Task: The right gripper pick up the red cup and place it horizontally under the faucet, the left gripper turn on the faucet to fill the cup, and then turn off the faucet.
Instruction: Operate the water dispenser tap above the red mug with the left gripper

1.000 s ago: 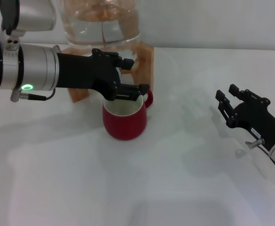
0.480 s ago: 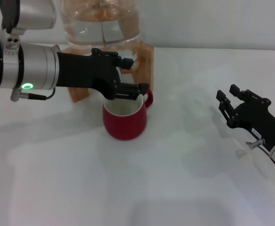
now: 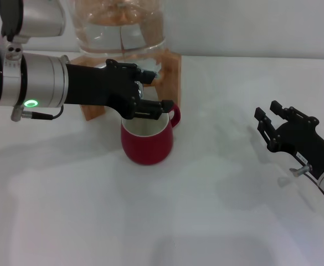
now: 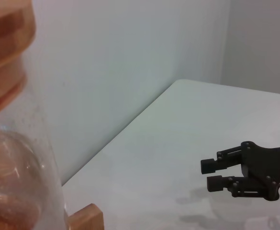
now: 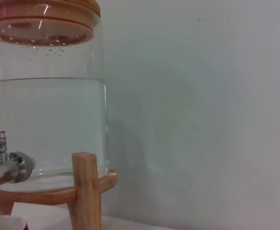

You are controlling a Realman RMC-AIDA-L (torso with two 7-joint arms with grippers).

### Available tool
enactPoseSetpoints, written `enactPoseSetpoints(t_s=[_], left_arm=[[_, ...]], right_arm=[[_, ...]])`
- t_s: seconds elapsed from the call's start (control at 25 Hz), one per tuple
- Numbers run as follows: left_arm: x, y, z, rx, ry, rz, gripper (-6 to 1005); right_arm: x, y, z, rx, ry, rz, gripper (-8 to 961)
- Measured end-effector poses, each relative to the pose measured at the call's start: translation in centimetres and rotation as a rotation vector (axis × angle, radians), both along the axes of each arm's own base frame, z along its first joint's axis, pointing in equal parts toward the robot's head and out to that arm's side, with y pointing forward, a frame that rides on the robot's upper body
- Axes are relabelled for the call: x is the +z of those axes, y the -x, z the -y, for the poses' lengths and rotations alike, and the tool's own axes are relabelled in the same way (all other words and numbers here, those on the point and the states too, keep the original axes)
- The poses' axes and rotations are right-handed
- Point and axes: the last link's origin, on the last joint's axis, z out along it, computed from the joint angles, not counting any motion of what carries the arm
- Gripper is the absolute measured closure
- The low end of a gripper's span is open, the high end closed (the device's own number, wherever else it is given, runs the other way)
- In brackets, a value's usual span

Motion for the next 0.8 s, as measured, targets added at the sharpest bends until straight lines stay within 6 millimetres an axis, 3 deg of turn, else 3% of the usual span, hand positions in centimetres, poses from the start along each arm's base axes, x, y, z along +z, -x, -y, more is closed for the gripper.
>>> enactPoseSetpoints(t_s=[0.8], left_arm=[[-0.42, -0.63, -0.8, -0.014, -0.007, -0.023, 240]], right_arm=[[0.01, 0.03, -0.01, 0.002, -0.001, -0.001, 590]])
